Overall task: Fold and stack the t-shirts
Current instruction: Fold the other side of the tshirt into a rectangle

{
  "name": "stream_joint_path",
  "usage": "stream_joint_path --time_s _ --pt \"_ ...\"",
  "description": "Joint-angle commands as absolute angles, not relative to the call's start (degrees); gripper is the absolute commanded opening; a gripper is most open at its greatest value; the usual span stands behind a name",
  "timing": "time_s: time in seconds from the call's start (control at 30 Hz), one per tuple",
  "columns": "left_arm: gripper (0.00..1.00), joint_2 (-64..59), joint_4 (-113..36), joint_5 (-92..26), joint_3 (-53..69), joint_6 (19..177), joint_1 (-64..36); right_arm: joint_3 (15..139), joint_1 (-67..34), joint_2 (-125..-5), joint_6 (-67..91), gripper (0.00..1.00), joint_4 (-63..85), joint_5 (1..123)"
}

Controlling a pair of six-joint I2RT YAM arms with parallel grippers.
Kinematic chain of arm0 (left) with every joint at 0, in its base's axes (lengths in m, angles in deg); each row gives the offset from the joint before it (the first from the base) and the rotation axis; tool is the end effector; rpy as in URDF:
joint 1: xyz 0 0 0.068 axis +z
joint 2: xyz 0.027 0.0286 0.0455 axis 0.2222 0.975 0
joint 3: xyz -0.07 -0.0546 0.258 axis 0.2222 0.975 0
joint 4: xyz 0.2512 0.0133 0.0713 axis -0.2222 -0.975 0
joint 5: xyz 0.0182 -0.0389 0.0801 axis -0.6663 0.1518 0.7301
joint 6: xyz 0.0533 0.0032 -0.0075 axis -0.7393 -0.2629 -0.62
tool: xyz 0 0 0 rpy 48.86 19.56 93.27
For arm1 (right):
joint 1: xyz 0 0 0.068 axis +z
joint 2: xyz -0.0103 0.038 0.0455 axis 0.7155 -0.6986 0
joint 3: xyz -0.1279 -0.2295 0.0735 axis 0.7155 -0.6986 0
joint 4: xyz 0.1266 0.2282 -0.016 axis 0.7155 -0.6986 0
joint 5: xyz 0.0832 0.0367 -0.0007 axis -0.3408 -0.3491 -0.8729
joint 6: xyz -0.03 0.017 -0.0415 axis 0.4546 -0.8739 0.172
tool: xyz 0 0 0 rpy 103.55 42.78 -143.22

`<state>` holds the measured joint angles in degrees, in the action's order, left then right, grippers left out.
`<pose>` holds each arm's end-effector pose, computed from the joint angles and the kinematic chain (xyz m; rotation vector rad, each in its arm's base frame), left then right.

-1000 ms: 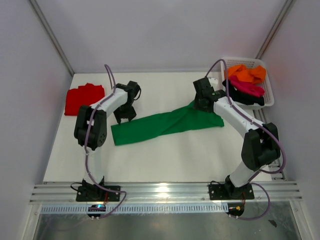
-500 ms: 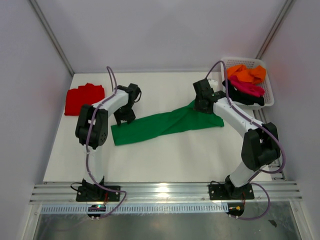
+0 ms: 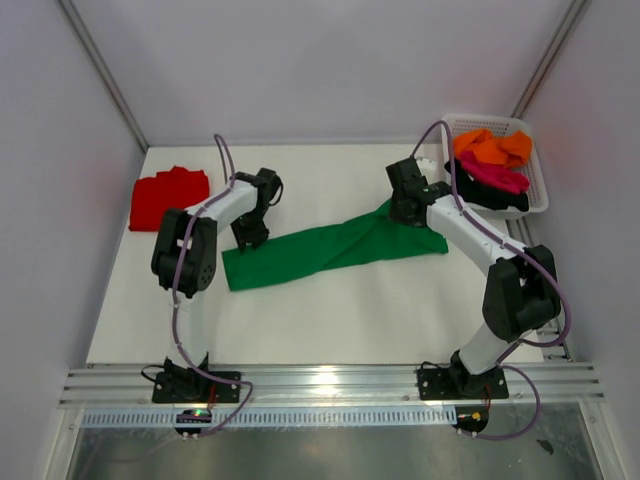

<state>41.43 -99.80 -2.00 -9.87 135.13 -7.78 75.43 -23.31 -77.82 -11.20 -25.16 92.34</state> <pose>0.3749 -0.1263 0.1714 -0.7061 2.7664 0.4496 0.3269 0.1196 0.2611 0.3111 2.4336 -0.1240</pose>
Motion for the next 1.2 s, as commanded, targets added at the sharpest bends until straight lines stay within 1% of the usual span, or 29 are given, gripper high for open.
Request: stream_joint_path --time_s 0.0,0.17,0.3,0.43,0.77,0.9,1.17 --pt "0.39 41.45 -98.19 -2.2 -9.09 134.92 -7.82 75.4 -23.27 -76.64 -10.29 0.5 -25.1 94.14" --pt "0.38 41.72 -97.58 -2.9 -8.82 135.18 -7.82 74.78 -23.27 -76.46 -9.68 0.49 -25.19 94.84" --pt "0.47 41.72 -98.71 -2.29 -9.53 135.1 -7.82 74.69 -23.27 -76.38 -9.33 0.49 -25.19 95.02" --pt "0.51 40.58 -99.95 -0.18 -9.88 134.92 -7.73 74.34 -23.27 -76.55 -9.5 0.5 -25.01 95.02" --pt "0.5 41.8 -97.14 -1.49 -8.65 134.13 -7.73 73.9 -23.36 -76.46 -9.5 0.49 -25.28 95.28" --pt "0.45 42.51 -96.61 -2.02 -8.3 134.31 -7.73 73.46 -23.36 -75.76 -8.98 0.49 -25.36 95.99" --pt "0.44 42.86 -95.29 -2.37 -6.98 134.66 -7.73 73.02 -23.36 -75.5 -8.89 0.5 -26.07 96.16"
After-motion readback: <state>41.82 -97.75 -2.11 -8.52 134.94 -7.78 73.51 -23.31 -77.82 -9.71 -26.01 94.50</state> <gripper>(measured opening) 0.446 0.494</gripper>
